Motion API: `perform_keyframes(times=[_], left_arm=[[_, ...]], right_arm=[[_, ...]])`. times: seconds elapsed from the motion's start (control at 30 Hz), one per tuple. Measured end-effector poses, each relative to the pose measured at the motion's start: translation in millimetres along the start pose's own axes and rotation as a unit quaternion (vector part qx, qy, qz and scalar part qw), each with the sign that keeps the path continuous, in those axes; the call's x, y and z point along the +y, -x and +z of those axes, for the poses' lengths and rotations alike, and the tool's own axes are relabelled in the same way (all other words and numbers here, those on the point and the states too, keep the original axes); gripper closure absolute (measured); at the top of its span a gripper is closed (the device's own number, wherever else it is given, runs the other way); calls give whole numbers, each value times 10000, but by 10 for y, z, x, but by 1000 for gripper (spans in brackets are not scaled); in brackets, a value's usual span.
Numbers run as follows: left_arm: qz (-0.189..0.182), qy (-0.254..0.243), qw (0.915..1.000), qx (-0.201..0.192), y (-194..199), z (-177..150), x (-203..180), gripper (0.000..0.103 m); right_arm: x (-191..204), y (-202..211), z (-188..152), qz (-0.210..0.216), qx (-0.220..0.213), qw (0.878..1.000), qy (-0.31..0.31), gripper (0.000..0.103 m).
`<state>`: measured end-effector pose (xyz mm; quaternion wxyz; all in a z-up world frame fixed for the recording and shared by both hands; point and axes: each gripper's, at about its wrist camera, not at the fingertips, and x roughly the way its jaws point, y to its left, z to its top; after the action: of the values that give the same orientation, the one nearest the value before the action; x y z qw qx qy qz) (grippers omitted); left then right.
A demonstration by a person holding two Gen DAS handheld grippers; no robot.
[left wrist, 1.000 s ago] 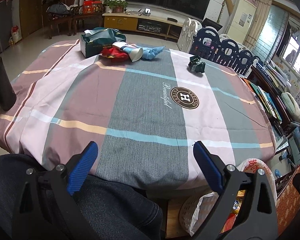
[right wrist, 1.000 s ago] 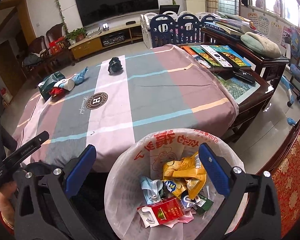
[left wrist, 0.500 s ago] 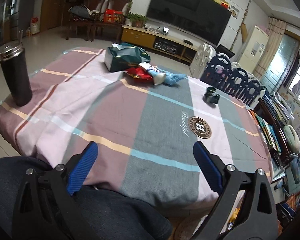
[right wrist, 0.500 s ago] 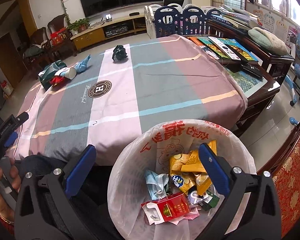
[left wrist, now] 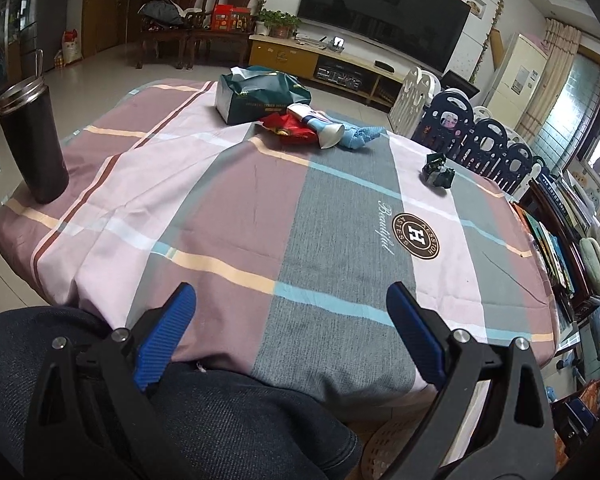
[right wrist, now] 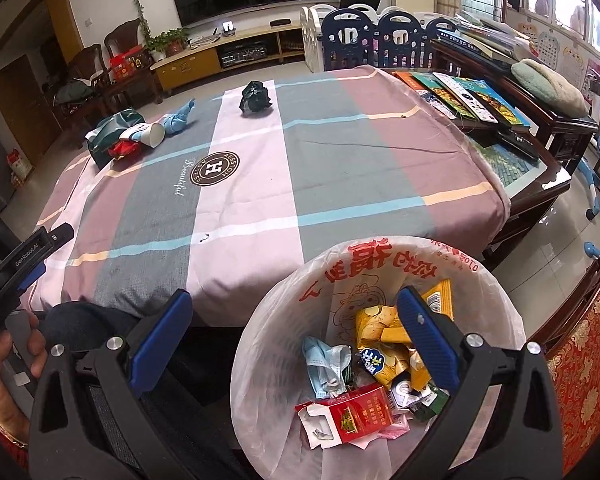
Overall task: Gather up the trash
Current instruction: 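Reach the right tool to the white-blue paper cup and grasp it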
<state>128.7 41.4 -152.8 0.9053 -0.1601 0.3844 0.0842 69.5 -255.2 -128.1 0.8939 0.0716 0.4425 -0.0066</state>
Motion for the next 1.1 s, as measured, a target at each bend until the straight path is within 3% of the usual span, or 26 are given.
perform_keyframes(times=[0.43, 0.53, 0.67, 0.87, 1.0, 1.1], left_arm=[[51, 294, 9991, 301, -114, -7, 126, 7], [78, 452, 9987, 230, -85, 22, 218, 7], [383, 547, 9976, -179, 28, 158, 393, 7], [779, 739, 9930, -500, 137, 403, 725, 7], [1008, 913, 9889, -594, 86, 432, 950, 7], [1150, 972, 9869, -582, -14, 408, 1072, 7]], right_arm=[[48, -61, 10, 40, 51, 10000, 8, 3], [75, -85, 110, 65, -25, 10000, -42, 3], [268, -178, 374, 196, -227, 9996, 8, 3], [965, -587, 998, 486, -460, 9969, 402, 3], [1789, -1075, 1438, 771, -493, 9903, 1044, 3], [2427, -1479, 1691, 642, -485, 9822, 1699, 3]])
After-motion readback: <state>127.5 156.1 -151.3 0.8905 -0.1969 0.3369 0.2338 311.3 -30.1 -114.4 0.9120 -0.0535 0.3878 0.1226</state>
